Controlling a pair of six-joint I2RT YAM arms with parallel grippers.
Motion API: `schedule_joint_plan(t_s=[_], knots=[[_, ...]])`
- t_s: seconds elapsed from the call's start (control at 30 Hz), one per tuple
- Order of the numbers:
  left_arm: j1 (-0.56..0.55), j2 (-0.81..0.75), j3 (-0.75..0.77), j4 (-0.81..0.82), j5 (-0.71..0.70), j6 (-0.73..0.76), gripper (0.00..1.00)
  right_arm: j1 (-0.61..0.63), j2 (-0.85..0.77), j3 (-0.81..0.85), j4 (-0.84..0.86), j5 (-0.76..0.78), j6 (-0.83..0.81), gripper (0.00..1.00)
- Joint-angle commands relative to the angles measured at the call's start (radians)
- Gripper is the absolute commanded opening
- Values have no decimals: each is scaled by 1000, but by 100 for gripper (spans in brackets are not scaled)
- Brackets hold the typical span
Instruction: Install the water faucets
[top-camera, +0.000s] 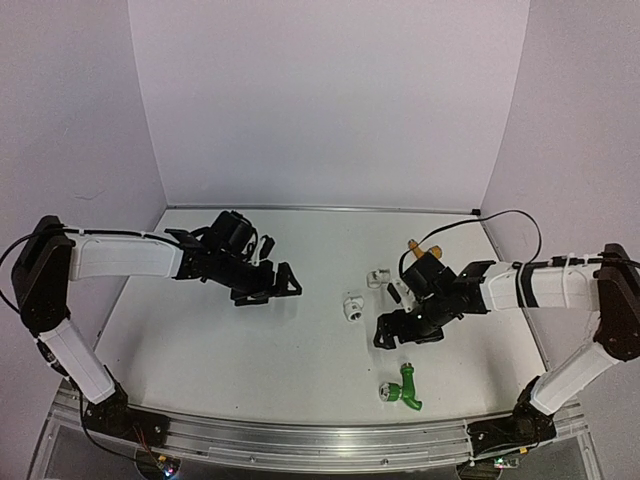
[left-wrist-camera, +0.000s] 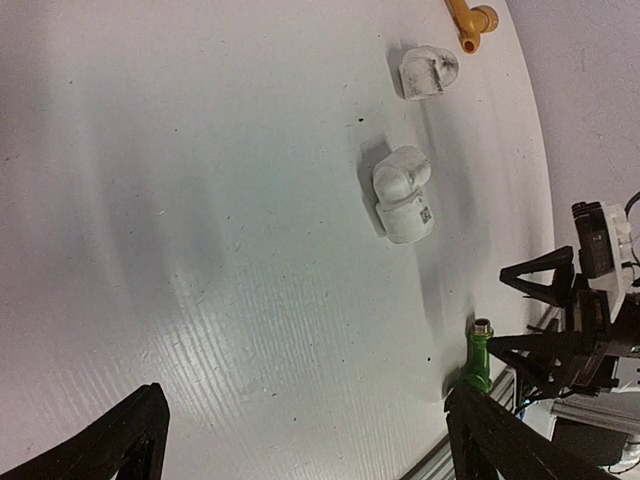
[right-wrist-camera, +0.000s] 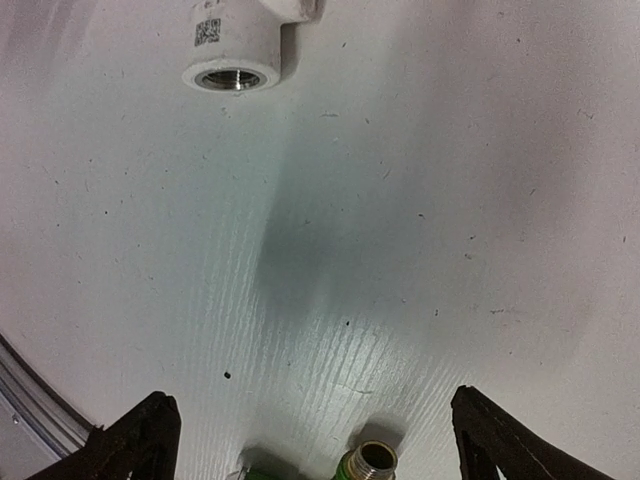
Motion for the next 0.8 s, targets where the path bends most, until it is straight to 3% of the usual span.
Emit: schedule_joint_plan(t_s=[0.0,0.3,0.53,0.77], knots=[[-41,57,85,57,-28,-26,99,38,36,36,6,73,58,94],[-95,121,103,111,-29,-55,99,149,7,12,-175,193,287,85],[-98,136,117,134,-15,-57,99,217,-11,-28,-179,265,474,76],[-98,109,94,135,-29,-52,99,239,10,-37,-156,296,502,67]])
